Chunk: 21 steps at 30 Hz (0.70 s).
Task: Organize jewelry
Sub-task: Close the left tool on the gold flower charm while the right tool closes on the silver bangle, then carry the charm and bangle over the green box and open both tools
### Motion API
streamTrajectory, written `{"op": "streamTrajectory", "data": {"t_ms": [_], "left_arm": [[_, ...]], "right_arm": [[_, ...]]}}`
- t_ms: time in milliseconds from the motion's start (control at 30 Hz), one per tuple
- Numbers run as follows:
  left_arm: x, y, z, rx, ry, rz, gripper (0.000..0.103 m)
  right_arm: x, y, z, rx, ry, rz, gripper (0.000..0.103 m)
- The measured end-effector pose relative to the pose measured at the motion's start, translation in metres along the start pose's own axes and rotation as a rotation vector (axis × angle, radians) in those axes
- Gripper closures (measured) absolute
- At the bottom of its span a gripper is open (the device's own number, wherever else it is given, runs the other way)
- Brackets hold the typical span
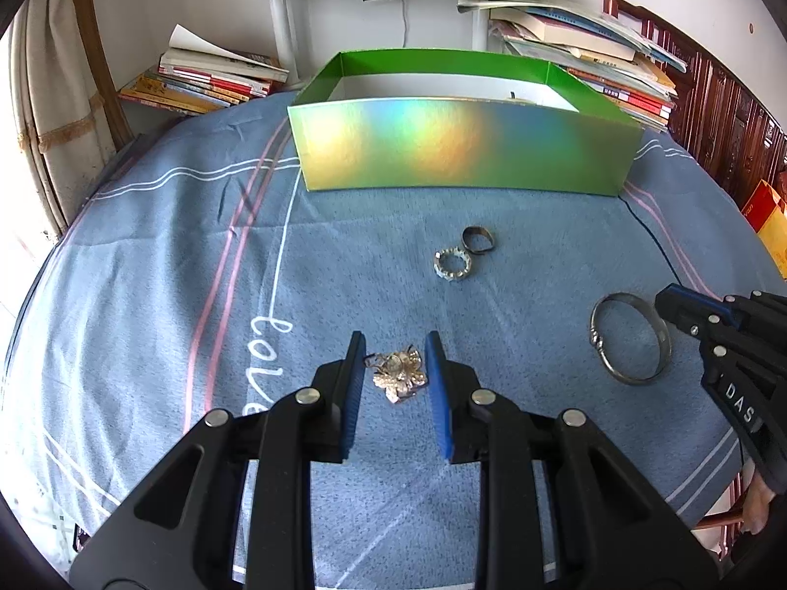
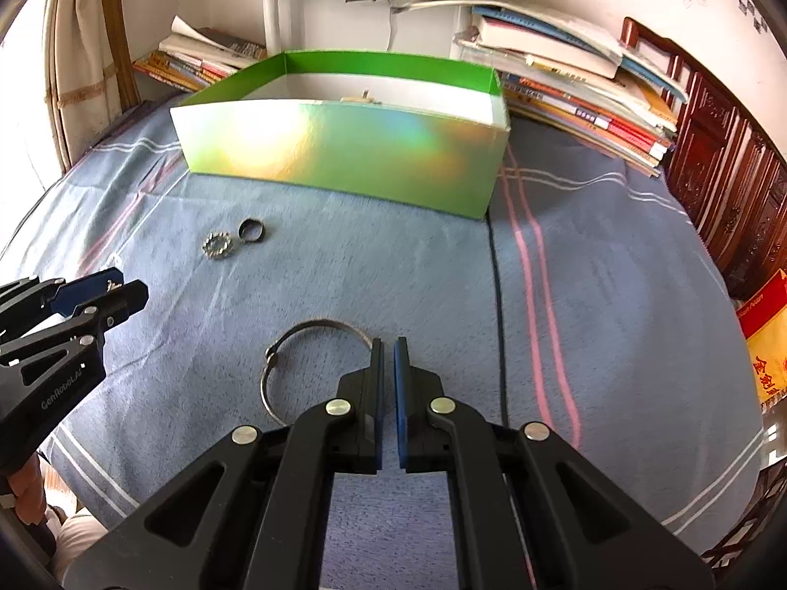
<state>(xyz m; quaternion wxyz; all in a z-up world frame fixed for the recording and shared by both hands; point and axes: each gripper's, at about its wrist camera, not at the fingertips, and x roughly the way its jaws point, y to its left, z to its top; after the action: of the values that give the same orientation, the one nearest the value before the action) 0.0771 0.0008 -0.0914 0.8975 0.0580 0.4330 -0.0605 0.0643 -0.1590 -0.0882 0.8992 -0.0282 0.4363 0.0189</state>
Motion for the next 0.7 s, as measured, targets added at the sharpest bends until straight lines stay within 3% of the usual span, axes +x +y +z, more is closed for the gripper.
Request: {"op": "streamTrajectory", "data": {"t_ms": [233,700], "left_arm": [[0.001,0.003,0.001,-0.010,0.000,0.000,0.078],[-0.024,0.013,0.021,-0.025,-0.075,0.031,0.078]], "right_arm": [[0.005,-0.006,0.002,0.024,0.011,-0.017,0.098],[-0.030,-0.006,0.026,0.017,-0.105,-0.002,0.098]]}}
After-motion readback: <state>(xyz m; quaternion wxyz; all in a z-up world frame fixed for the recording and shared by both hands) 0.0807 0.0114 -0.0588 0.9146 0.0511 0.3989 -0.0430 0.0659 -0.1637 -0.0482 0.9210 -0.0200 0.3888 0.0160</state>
